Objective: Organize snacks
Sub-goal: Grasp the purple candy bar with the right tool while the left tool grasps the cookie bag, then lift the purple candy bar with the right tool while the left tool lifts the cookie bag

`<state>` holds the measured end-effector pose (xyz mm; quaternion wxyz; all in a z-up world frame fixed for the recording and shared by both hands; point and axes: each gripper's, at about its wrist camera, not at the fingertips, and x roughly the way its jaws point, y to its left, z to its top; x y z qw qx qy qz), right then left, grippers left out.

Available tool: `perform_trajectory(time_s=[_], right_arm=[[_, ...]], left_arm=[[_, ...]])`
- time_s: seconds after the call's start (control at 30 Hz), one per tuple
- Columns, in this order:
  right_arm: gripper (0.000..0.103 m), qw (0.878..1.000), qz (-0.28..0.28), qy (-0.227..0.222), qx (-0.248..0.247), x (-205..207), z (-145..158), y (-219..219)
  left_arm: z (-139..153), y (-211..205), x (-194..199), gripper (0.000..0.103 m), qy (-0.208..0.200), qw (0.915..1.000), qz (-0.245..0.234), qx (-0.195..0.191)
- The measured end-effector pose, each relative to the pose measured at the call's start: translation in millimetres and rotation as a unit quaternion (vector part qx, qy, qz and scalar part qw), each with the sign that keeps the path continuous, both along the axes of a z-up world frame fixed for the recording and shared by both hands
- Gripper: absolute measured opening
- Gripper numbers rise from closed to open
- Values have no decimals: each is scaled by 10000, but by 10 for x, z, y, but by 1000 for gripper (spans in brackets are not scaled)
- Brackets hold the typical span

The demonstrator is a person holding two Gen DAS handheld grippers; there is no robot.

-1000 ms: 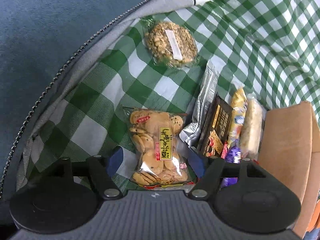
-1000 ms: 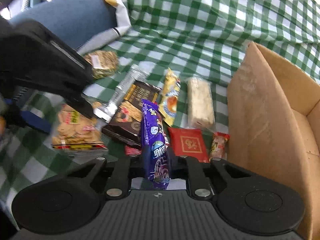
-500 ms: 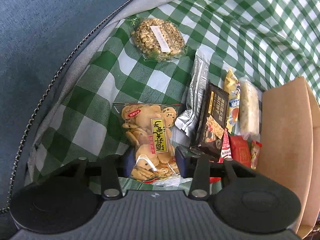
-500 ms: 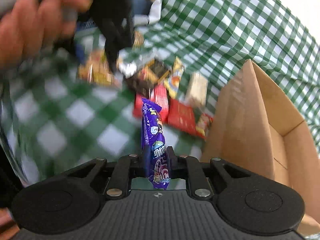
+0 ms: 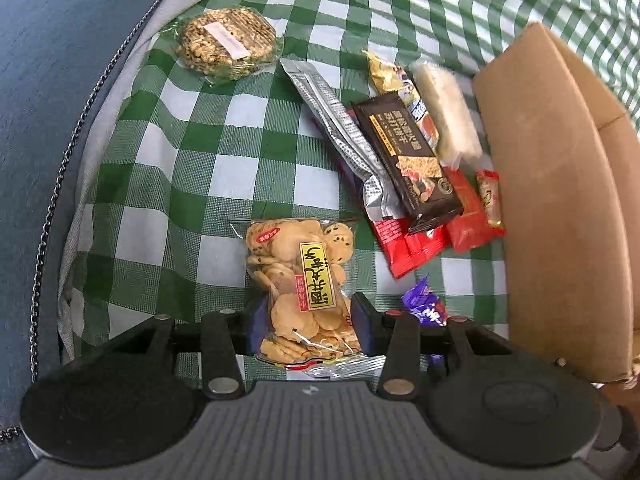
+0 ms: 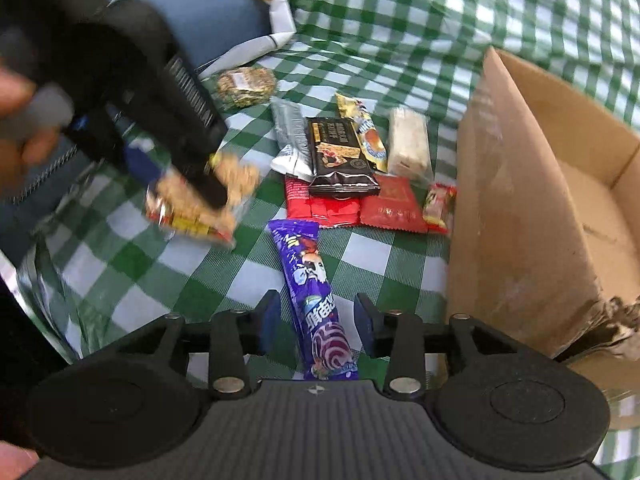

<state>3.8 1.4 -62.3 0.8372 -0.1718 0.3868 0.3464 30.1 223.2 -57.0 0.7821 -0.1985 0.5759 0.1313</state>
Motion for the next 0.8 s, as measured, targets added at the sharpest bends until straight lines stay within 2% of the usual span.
perform_trajectory(time_s=[0.1,0.17,0.2,0.27,0.3,0.43,0.6,0.63,0.67,0.8], right_arm=[[42,9999,-107,122,24,48,-47,8],[41,9999,-107,128,-40,39,-82,32],[37,9998,-98,122,-86,41,-98,37],[23,9998,-78,148,-125,44,-121,43],[20,9998,-74,150,-136,43,-127,42],[18,9998,-97,66,-131,31,-91,29],[18,9985,-26,-445,-327,-60,-41,46],[18,9984,4,-422,-389,-65,-61,53],[18,9983,9,-385,-448,-64,-85,58],[19,9988,-35,-187,-458,-16,-119,44]], left_arm=[[-35,-24,49,59,101,9999,-55,51],[-62,-41,79,75,163,9997,-143,90],[-67,-59,89,76,162,9996,-197,103],[-79,-103,95,76,166,9994,-285,144],[-89,-114,99,76,191,9992,-299,165],[-123,-105,104,76,265,9990,-308,188],[-149,-128,111,71,308,9985,-379,229],[-149,-133,113,67,300,9985,-400,242],[-145,-136,114,58,293,9983,-409,296],[-107,-88,103,53,222,9988,-305,318]])
